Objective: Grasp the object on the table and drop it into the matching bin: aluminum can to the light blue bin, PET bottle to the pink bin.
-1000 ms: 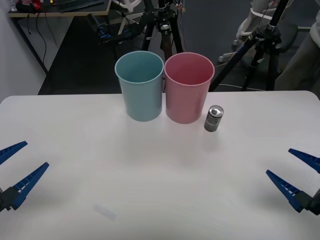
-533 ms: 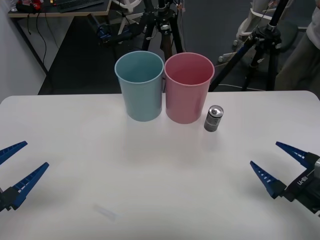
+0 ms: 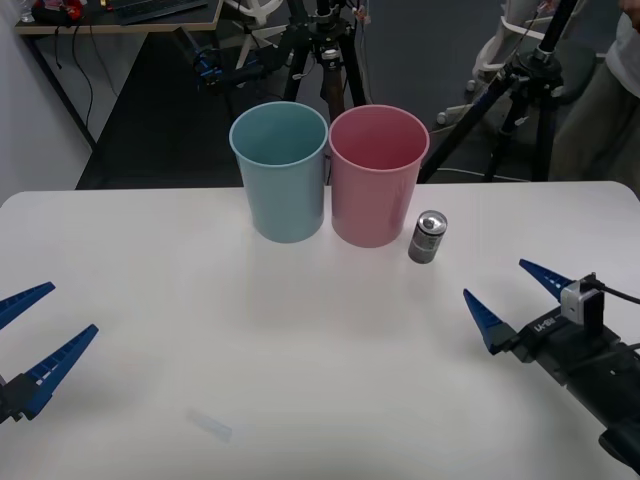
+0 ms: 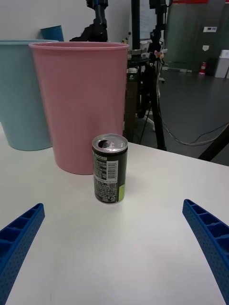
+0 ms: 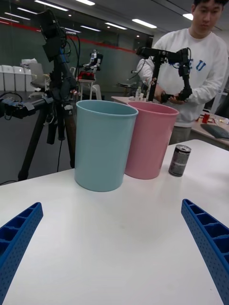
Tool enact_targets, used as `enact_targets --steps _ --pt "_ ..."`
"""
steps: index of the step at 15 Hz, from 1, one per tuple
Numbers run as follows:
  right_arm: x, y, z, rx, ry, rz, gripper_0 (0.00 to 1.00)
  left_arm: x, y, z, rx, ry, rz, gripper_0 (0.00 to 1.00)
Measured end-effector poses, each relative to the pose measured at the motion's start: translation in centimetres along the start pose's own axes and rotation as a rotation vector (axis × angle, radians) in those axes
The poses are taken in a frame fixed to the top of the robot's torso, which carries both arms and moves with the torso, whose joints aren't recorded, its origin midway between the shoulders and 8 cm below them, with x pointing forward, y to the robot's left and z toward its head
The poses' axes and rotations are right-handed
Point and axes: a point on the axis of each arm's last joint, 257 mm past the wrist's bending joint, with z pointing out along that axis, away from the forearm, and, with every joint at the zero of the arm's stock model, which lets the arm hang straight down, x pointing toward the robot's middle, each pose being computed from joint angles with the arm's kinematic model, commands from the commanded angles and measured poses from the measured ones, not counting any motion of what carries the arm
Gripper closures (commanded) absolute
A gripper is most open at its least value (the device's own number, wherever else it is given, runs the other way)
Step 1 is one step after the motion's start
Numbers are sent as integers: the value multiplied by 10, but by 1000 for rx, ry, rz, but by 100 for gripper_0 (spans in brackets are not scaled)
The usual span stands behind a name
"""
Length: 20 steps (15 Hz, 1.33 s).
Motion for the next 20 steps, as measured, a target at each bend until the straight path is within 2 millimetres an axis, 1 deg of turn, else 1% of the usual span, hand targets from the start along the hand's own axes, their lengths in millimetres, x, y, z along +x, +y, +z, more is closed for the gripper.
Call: enact_targets --steps 4,8,11,15,20 --pt "9 6 36 -11 7 15 0 0 0 0 0 0 0 0" --pt "14 20 64 -81 -5 27 0 0 0 0 0 0 0 0" --pt "19 23 76 -98 -5 -46 0 0 0 0 0 0 0 0" --pt "32 20 87 -117 12 -26 0 0 0 0 0 0 0 0" --pt "34 12 99 -109 17 -15 0 0 0 0 0 0 0 0"
